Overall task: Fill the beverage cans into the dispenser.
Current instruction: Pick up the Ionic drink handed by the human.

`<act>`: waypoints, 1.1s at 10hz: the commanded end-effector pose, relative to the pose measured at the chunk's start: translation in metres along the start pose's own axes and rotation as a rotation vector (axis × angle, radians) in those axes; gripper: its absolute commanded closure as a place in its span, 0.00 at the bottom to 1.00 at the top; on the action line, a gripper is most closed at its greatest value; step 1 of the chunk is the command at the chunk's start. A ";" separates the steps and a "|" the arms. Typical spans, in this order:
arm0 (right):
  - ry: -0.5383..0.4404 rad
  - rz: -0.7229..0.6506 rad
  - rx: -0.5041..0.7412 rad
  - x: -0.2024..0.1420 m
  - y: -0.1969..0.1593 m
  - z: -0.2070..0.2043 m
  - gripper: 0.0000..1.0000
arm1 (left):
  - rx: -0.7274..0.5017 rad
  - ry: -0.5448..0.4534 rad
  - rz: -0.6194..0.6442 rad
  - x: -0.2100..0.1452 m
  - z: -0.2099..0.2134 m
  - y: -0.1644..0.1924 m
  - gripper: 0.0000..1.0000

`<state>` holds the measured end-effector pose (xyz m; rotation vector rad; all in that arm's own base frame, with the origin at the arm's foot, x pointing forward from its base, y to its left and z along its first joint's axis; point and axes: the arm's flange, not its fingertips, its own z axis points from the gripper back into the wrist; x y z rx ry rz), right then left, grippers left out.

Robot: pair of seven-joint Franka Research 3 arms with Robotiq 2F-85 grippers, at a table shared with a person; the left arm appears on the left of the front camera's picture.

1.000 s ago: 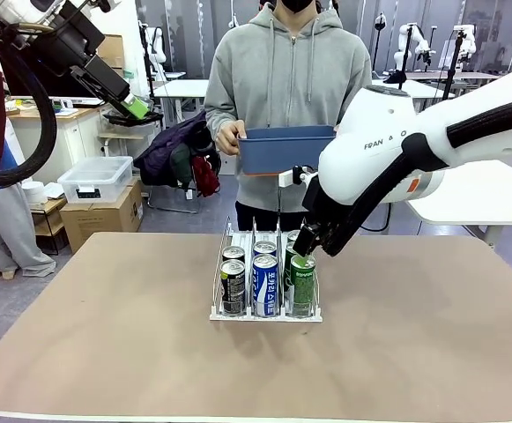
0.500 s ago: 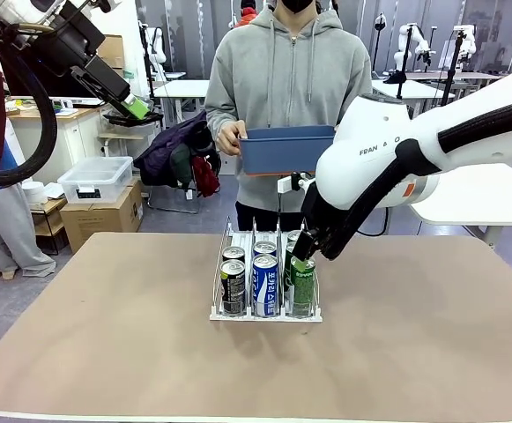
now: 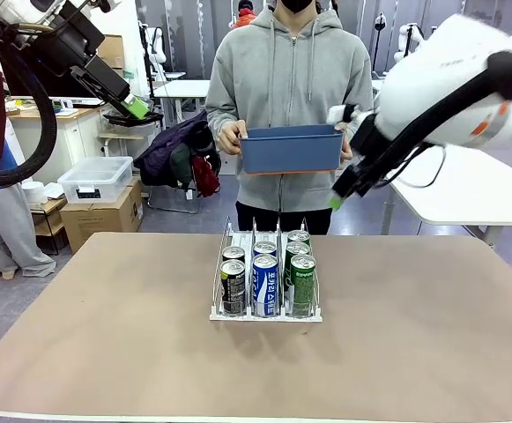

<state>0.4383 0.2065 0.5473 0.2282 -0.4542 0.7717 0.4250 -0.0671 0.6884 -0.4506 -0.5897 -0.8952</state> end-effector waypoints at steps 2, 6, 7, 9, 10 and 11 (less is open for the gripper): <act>-0.057 0.049 0.075 0.004 -0.018 0.061 0.00 | -0.006 0.014 0.004 0.000 0.001 0.000 0.00; -0.072 0.021 0.175 0.015 -0.061 0.146 0.00 | -0.006 0.014 0.004 0.000 0.001 0.000 0.00; -0.069 0.023 0.158 0.017 -0.061 0.154 0.00 | -0.006 0.014 0.004 0.000 0.001 0.000 0.00; -0.077 0.038 0.135 0.016 -0.054 0.166 0.00 | -0.006 0.014 0.004 0.000 0.001 0.000 0.00; -0.064 0.048 0.118 0.015 -0.050 0.172 0.00 | -0.006 0.014 0.004 0.000 0.001 0.000 0.00; -0.084 0.052 0.110 0.015 -0.045 0.177 0.00 | -0.006 0.014 0.004 0.000 0.001 0.000 0.00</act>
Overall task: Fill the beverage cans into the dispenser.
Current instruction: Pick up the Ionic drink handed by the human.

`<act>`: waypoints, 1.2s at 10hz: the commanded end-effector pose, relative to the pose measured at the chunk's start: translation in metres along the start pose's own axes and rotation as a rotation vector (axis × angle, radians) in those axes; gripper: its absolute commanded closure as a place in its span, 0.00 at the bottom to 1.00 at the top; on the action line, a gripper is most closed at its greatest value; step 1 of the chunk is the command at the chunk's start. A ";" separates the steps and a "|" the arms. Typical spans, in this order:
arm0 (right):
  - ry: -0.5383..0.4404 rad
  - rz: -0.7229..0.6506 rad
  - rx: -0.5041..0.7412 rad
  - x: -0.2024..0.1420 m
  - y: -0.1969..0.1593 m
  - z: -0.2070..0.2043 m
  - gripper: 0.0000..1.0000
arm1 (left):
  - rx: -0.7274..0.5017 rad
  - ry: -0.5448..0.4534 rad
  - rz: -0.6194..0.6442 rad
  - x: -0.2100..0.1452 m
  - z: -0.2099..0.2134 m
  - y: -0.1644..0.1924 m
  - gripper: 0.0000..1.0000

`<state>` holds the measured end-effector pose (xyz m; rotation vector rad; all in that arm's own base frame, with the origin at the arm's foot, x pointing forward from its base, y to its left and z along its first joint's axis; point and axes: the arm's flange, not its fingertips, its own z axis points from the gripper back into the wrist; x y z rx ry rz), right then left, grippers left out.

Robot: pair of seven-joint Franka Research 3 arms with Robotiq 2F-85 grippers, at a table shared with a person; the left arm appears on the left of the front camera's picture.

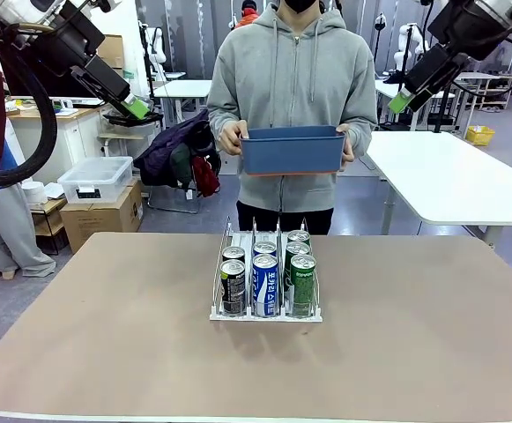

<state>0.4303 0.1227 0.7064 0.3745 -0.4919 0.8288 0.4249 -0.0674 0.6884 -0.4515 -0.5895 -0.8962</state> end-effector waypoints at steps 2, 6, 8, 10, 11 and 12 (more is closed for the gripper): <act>-0.004 0.024 -0.035 -0.001 0.007 0.015 0.00 | -0.005 0.014 0.004 0.000 0.002 0.000 0.00; -0.046 -0.006 -0.111 0.001 0.005 0.033 0.00 | -0.005 0.014 0.004 0.000 0.002 0.000 0.00; -0.086 -0.027 -0.139 -0.001 -0.003 0.036 0.00 | -0.005 0.014 0.004 0.000 0.002 0.000 0.00; -0.100 -0.036 -0.144 -0.001 -0.006 0.038 0.00 | -0.005 0.014 0.004 0.000 0.002 0.000 0.00; -0.105 -0.041 -0.149 -0.001 -0.008 0.038 0.00 | -0.005 0.014 0.004 0.000 0.002 0.000 0.00; -0.110 -0.045 -0.147 -0.005 -0.009 0.038 0.00 | -0.005 0.014 0.004 0.000 0.002 0.000 0.00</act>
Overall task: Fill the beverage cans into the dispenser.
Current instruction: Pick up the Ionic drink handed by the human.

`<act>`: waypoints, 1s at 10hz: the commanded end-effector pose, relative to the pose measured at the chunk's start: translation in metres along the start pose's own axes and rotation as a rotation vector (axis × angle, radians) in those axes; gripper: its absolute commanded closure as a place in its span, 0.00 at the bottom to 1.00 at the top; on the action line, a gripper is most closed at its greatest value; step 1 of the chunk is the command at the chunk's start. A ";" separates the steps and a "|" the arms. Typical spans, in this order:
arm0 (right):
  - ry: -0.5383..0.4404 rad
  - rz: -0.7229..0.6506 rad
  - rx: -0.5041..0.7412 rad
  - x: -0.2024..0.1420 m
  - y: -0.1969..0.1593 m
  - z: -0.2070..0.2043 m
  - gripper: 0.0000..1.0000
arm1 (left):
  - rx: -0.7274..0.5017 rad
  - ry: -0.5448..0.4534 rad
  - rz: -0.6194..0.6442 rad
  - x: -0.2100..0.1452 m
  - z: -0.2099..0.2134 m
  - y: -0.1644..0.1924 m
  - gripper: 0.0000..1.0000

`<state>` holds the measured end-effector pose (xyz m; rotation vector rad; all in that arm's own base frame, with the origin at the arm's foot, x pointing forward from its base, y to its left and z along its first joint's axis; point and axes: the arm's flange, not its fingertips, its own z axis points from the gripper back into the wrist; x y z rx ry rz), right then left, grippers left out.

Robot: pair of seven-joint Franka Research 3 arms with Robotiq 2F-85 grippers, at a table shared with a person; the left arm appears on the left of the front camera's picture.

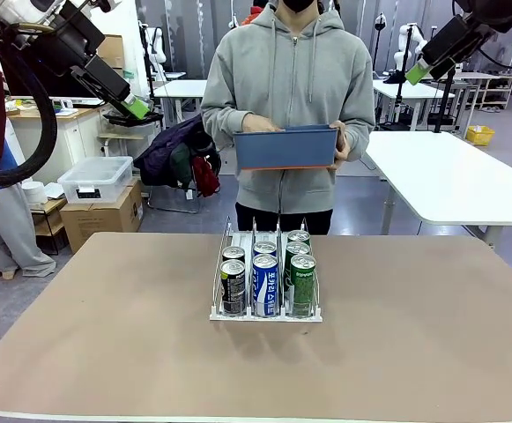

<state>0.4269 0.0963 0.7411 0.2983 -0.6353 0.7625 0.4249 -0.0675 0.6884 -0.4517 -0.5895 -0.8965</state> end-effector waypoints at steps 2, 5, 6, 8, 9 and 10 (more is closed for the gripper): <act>0.064 -0.057 -0.082 -0.003 -0.001 -0.020 0.00 | -0.005 0.014 0.004 0.000 0.002 0.000 0.00; 0.000 -0.005 -0.002 -0.001 -0.001 -0.001 0.00 | -0.005 0.014 0.004 0.000 0.002 0.000 0.00; 0.000 -0.005 -0.002 -0.001 -0.001 -0.001 0.00 | -0.005 0.014 0.004 0.000 0.002 0.000 0.00; 0.000 -0.005 -0.002 -0.001 -0.001 -0.001 0.00 | -0.005 0.014 0.004 0.000 0.002 0.000 0.00; 0.000 -0.005 -0.002 -0.001 -0.001 -0.001 0.00 | -0.005 0.014 0.004 0.000 0.002 0.000 0.00; 0.000 -0.005 -0.002 -0.001 -0.001 -0.001 0.00 | -0.005 0.014 0.004 0.000 0.002 0.000 0.00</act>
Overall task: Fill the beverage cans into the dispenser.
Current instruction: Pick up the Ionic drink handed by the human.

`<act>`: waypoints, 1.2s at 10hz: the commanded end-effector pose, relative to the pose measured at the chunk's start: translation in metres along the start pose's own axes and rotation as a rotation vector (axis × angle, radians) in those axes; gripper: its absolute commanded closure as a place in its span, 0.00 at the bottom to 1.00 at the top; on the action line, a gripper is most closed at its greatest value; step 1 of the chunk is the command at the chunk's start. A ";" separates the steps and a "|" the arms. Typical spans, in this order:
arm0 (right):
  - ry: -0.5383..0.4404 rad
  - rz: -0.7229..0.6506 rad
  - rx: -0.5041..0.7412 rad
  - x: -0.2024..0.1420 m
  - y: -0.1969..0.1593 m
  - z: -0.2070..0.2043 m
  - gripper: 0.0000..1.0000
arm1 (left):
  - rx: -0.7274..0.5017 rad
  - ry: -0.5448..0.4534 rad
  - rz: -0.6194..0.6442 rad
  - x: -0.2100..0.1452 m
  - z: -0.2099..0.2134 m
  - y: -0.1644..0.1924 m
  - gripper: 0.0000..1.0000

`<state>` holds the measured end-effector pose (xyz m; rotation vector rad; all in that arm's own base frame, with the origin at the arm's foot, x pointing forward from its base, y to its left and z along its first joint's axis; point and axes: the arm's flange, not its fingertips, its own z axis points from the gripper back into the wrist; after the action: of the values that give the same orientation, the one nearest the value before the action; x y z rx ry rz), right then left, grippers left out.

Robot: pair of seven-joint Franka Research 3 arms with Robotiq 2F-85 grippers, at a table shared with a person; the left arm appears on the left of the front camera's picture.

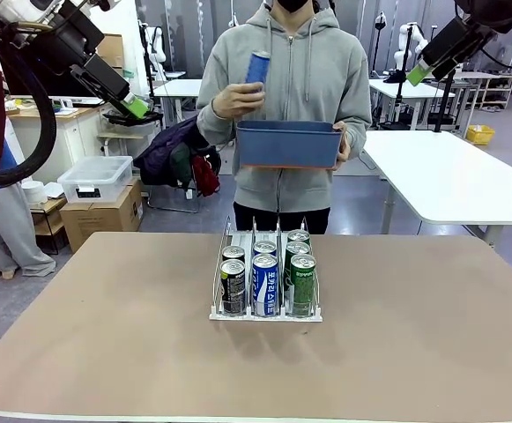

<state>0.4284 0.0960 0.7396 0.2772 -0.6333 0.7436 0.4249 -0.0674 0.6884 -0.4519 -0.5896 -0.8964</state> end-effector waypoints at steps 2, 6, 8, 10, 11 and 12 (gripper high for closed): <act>-0.009 0.007 0.021 -0.001 0.000 0.000 0.00 | -0.005 0.014 0.004 0.000 0.002 0.000 0.00; -0.009 0.007 0.021 -0.001 0.000 0.000 0.00 | -0.005 0.014 0.004 0.000 0.002 0.000 0.00; -0.009 0.007 0.021 -0.001 0.000 0.000 0.00 | -0.005 0.014 0.004 0.000 0.002 0.000 0.00; -0.009 0.007 0.021 -0.001 0.000 0.000 0.00 | -0.005 0.014 0.004 0.000 0.002 0.000 0.00; -0.009 0.007 0.021 -0.001 0.000 0.000 0.00 | -0.005 0.014 0.004 0.000 0.002 0.000 0.00; -0.009 0.007 0.021 -0.001 0.000 0.000 0.00 | -0.005 0.014 0.004 0.000 0.002 0.000 0.00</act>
<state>0.4284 0.0960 0.7396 0.2773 -0.6333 0.7437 0.4249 -0.0674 0.6884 -0.4519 -0.5896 -0.8964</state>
